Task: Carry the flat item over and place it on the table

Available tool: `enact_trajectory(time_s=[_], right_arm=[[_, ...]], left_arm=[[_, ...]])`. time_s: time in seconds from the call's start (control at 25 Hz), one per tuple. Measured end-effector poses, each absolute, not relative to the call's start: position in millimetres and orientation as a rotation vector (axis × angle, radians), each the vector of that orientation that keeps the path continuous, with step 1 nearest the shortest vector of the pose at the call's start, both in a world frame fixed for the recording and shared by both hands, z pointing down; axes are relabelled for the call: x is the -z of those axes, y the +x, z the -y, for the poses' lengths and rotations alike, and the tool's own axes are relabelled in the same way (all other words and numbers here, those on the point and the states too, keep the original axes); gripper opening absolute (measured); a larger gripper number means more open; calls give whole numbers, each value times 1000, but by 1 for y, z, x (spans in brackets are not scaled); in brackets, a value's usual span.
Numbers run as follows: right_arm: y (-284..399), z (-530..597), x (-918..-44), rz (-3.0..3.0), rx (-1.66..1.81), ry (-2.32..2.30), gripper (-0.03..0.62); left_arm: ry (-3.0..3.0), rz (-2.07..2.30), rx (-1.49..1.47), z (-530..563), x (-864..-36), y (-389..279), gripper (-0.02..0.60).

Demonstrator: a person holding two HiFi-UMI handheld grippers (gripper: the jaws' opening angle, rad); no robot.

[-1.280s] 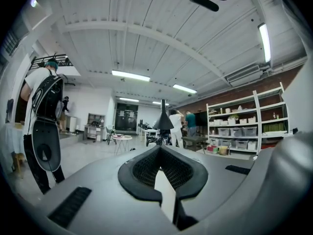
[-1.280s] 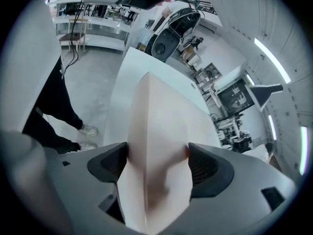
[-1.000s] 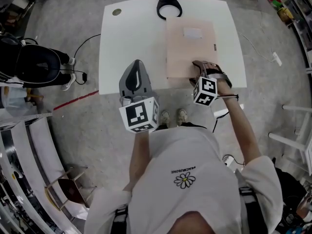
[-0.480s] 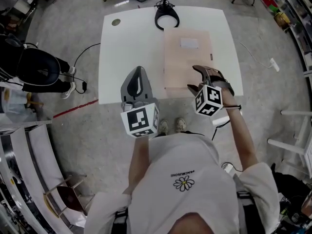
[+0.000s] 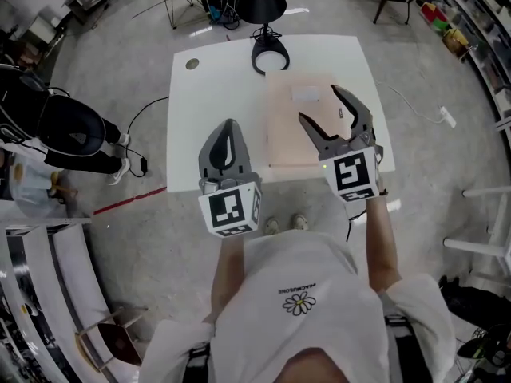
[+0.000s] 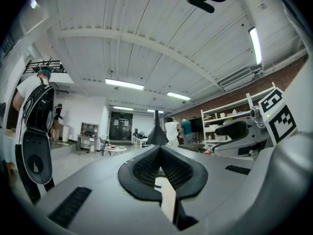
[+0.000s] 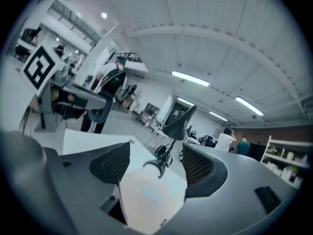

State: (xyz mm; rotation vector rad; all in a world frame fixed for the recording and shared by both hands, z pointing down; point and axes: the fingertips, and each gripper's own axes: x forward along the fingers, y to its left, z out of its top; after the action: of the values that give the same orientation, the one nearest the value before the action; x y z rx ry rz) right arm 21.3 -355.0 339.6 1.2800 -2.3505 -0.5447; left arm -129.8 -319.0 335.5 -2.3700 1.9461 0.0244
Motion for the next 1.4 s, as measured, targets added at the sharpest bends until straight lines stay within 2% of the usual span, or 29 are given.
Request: enact_trajectory(time_s=[0.24,0.4,0.44,0.48,0.52,0.68,1.4], right_arm=[[50,343,-307,2594,240,1730,337],[51,332,-301,2619,236,1817,315],[53,329,-300,2606,256,1844,264],[55,326,-299,2594,271,1873,160],[56,323,-299,2585,278,1898,101],[55,310,-307,2549,288,1915,26],[58,301,-324,2484,248,1910,12]], left_arm=[[-2350,-1873,-71,313,-310,-113,12],[-2357,-1845,-143,306,-294,-108,12],[-2355,-1837,-146,304,-291,-107,12],[-2350,-1830,-145,303,-289,-105,12],[-2343,-1824,-144,301,-287,-104,12],[-2320,-1817,-143,291,-284,-104,12],[-2300,-1838,-134,283,-289,-104,12]])
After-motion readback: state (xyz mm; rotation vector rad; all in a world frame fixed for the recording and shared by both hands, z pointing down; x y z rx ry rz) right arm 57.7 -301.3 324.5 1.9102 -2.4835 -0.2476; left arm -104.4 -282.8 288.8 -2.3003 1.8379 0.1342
